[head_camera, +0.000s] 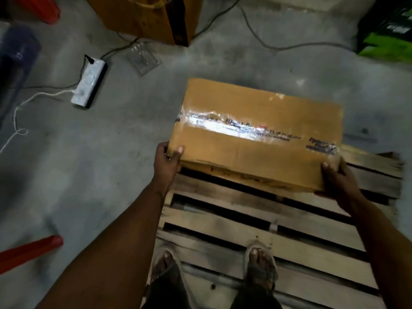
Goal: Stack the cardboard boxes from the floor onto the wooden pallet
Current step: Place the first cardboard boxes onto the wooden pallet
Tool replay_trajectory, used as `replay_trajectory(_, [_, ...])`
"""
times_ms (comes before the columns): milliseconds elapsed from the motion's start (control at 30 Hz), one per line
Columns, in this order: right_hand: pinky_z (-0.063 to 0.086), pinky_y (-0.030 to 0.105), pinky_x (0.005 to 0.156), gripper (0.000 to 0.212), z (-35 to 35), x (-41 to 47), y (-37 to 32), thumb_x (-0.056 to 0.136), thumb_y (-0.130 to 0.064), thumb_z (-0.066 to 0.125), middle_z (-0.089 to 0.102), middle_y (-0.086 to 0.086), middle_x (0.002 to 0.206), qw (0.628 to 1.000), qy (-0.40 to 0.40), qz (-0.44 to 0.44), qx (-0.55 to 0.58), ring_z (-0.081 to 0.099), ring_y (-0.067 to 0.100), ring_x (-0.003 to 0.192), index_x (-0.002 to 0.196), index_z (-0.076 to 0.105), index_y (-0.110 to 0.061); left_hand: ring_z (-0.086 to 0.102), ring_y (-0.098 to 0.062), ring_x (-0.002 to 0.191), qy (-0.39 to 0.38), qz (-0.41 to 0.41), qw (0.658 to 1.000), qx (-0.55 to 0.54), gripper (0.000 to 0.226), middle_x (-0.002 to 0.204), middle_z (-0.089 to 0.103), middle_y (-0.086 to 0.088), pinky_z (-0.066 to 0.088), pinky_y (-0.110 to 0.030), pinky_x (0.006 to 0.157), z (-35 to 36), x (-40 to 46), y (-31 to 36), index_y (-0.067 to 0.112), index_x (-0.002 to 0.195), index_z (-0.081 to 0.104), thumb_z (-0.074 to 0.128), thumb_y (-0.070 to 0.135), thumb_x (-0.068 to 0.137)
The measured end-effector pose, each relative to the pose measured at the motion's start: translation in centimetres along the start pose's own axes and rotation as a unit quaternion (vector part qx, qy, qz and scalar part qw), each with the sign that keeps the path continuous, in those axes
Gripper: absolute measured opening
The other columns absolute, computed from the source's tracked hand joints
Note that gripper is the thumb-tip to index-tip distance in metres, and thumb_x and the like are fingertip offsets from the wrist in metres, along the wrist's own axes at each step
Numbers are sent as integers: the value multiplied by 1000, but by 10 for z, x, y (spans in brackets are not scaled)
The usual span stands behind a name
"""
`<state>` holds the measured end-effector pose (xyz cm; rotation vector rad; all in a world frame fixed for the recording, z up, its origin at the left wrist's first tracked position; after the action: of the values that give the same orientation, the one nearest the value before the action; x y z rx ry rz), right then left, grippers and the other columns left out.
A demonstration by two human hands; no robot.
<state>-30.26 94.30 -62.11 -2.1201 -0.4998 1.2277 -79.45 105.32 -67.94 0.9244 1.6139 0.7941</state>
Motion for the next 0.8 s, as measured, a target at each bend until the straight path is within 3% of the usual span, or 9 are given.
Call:
replay_trajectory(200, [57,60,84,46,10,13,9,102,-54,60,50,-10,151,1000,4,-29,4,57,37,127,145,42,-57,66,-34,118,-17,31,999,14,56,122,65,-5,55,-65,96,-3,28,-8,33,109,57,82,69,74])
replay_trajectory(400, [58,52,78,61,11,11,6,103,-53,59,43,-5,156,1000,-1,-11,4,54,39,128,158,31,-48,65,-36,116,-32,11,998,60,64,113,60,4,56,-64,94,-5,28,22,24,115,49,78,66,75])
replay_trajectory(500, [59,51,78,63,12,11,6,104,-53,59,39,-3,162,1000,5,1,9,53,37,130,159,29,-48,65,-28,107,-23,26,994,103,57,108,60,8,56,-63,94,-1,23,26,23,116,50,74,61,82])
replay_trajectory(600, [59,51,76,62,9,13,6,105,-51,58,39,-4,162,1000,3,16,13,52,33,127,159,29,-48,61,-23,109,-19,13,992,123,51,114,60,1,55,-59,99,0,23,28,19,120,49,76,50,89])
replay_trajectory(700, [59,50,75,59,7,16,6,106,-48,57,42,-7,153,1000,1,26,14,52,32,125,159,29,-47,61,-31,118,-33,0,990,136,58,126,57,-8,54,-59,101,-4,29,32,20,123,48,78,52,85])
replay_trajectory(800, [59,52,77,60,8,17,9,106,-48,58,42,-6,152,999,4,30,23,52,33,125,159,29,-47,60,-32,118,-45,4,983,176,48,128,57,-10,53,-54,102,-1,28,38,17,124,47,74,44,95])
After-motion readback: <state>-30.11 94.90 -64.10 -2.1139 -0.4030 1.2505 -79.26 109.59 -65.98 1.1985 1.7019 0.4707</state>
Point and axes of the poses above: each hand's wrist, its own x-axis towards the middle knuckle, its own z-axis out of the palm, y = z × x, the point moved 2 cm from there along x, towards the middle knuckle
